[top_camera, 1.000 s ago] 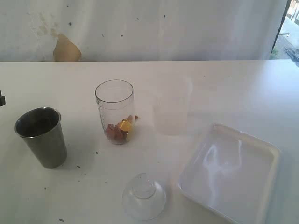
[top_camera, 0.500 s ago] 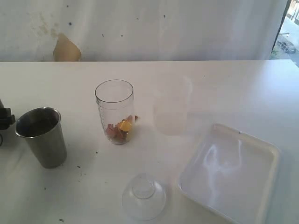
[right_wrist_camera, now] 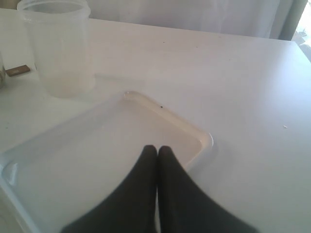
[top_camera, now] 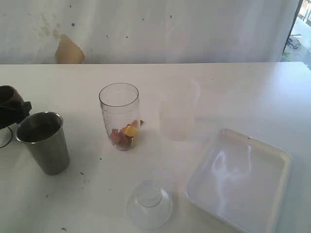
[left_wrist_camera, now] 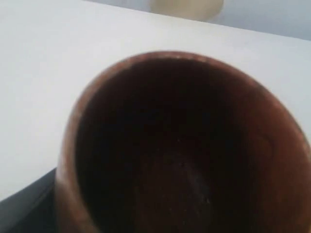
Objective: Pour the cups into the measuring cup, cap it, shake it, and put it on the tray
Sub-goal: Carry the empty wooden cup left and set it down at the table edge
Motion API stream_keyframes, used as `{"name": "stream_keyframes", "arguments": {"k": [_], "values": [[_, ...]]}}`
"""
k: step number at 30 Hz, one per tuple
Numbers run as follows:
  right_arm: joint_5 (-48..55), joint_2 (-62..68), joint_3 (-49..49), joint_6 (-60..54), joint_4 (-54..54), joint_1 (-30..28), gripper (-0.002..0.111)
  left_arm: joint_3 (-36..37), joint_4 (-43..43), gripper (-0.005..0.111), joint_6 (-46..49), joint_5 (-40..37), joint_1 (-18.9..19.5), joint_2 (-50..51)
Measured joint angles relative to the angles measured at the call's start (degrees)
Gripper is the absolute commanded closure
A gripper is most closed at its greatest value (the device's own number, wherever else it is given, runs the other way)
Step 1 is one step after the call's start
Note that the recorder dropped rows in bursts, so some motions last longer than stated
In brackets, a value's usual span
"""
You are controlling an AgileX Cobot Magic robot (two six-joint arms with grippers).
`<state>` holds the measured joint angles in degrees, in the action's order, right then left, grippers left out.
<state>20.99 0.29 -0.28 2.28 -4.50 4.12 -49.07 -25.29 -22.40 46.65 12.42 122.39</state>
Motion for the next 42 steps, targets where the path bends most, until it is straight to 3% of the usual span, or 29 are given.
{"name": "stream_keyframes", "arguments": {"k": [2, 5, 17, 26, 30, 33, 36, 39, 42], "values": [[0.00, 0.00, 0.00, 0.00, 0.00, 0.00, 0.108, 0.00, 1.56, 0.014, 0.79, -0.81, 0.00, 0.00], [0.00, 0.00, 0.00, 0.00, 0.00, 0.00, 0.108, -0.03, 3.01, 0.010, 1.43, -2.45, 0.00, 0.00], [0.00, 0.00, 0.00, 0.00, 0.00, 0.00, 0.108, -0.03, 2.18, 0.010, 1.66, -4.20, 0.00, -2.25], [0.00, 0.00, 0.00, 0.00, 0.00, 0.00, 0.108, -0.03, 0.77, 0.010, 0.80, -13.26, 0.00, -12.20], [0.00, 0.00, 0.00, 0.00, 0.00, 0.00, 0.108, -0.03, -5.31, 0.010, -3.52, -16.34, 0.00, -18.23], [0.00, 0.00, 0.00, 0.00, 0.00, 0.00, 0.108, -0.03, -13.47, 0.011, -11.35, -16.57, 0.00, -22.97], [0.00, 0.00, 0.00, 0.00, 0.00, 0.00, 0.108, -0.76, -22.29, 0.022, -26.09, -17.66, 0.00, -28.06], [0.00, 0.00, 0.00, 0.00, 0.00, 0.00, 0.108, -4.00, -37.96, 0.035, -45.28, -18.00, 0.00, -32.01], [0.00, 0.00, 0.00, 0.00, 0.00, 0.00, 0.108, -9.78, -58.29, 0.037, -65.82, -15.45, -0.49, -34.21]]}}
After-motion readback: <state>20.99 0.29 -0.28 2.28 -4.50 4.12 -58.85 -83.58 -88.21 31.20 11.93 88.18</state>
